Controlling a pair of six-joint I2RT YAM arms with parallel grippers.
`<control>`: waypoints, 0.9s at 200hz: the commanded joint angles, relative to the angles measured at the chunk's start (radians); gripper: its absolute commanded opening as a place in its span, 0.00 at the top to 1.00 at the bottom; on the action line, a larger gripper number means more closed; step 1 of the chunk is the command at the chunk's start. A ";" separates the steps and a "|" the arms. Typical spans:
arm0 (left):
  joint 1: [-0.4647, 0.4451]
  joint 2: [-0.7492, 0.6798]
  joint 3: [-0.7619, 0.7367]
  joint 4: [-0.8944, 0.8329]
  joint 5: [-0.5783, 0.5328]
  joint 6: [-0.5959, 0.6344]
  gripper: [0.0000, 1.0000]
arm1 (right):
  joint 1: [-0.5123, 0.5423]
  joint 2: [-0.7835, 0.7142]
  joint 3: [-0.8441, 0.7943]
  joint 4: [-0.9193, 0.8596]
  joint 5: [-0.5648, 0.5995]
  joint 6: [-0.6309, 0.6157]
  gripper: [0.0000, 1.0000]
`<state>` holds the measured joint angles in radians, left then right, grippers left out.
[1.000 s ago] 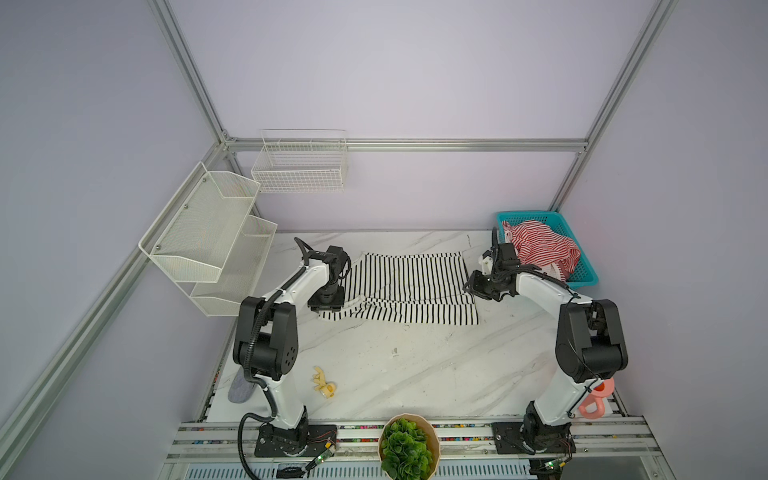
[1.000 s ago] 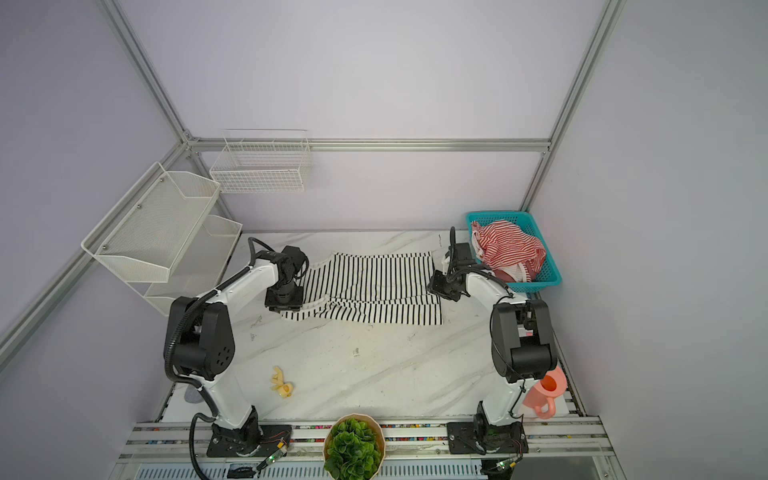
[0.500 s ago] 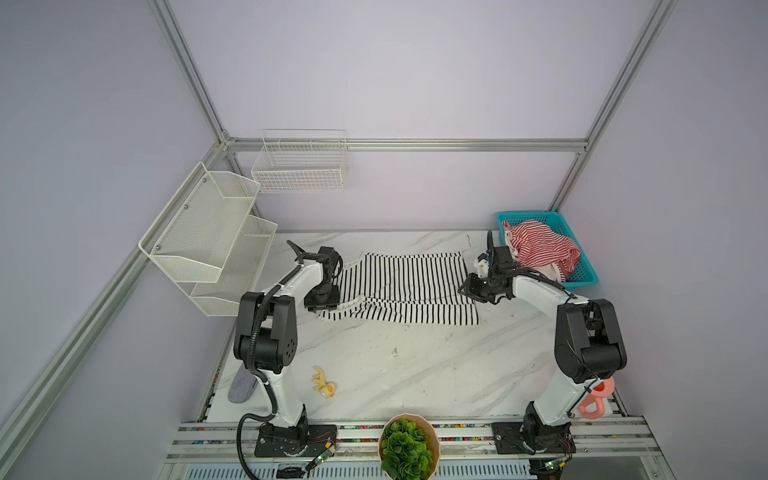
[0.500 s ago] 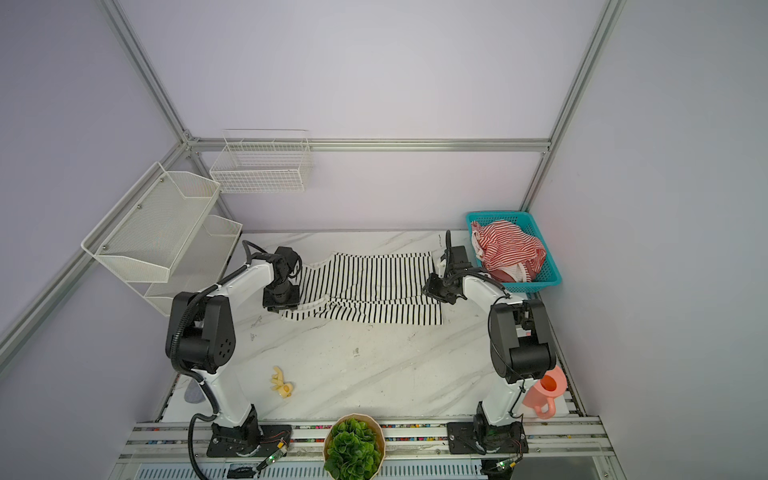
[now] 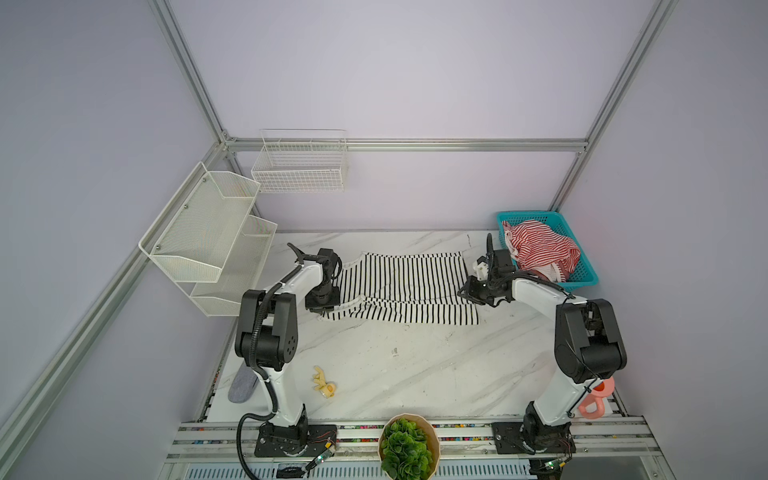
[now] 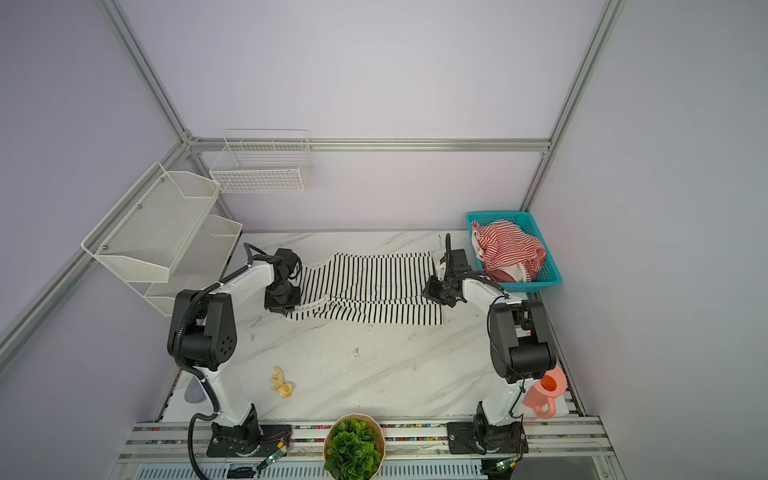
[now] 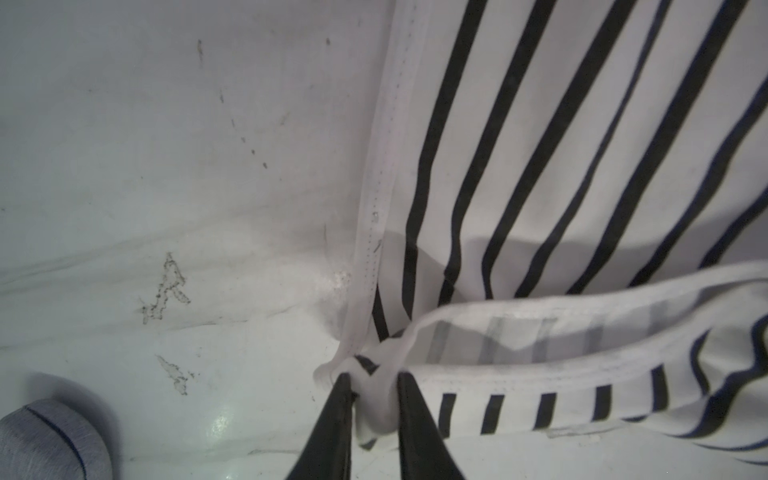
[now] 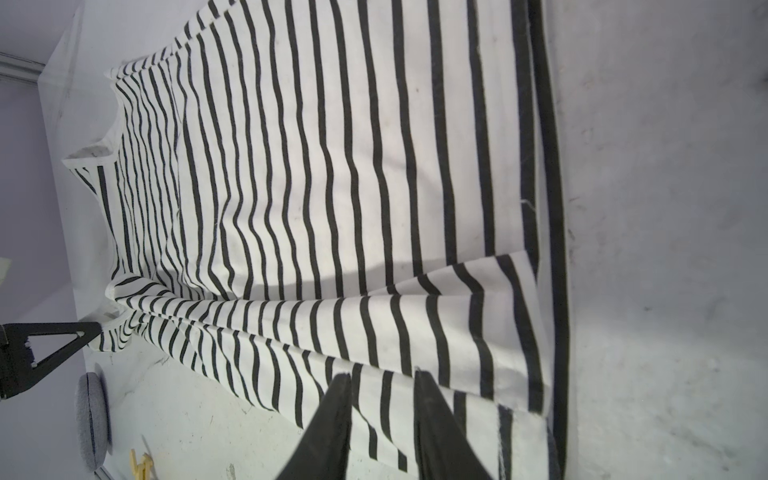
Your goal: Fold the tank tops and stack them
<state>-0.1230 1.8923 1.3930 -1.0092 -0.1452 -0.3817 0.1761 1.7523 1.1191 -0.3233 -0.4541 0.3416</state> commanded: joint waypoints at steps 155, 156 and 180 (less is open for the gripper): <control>0.017 0.069 0.163 -0.154 -0.139 0.096 0.91 | 0.100 0.149 -0.035 0.073 -0.027 0.021 0.74; 0.017 0.068 0.161 -0.154 -0.141 0.096 0.91 | 0.100 0.150 -0.035 0.073 -0.026 0.021 0.74; 0.019 0.070 0.124 -0.161 -0.176 0.096 0.90 | 0.101 0.174 -0.035 0.065 -0.010 0.016 0.75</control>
<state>-0.1131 1.9785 1.5227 -1.1393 -0.2600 -0.3042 0.2733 1.8793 1.0908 -0.2321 -0.5053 0.3721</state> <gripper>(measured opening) 0.093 0.256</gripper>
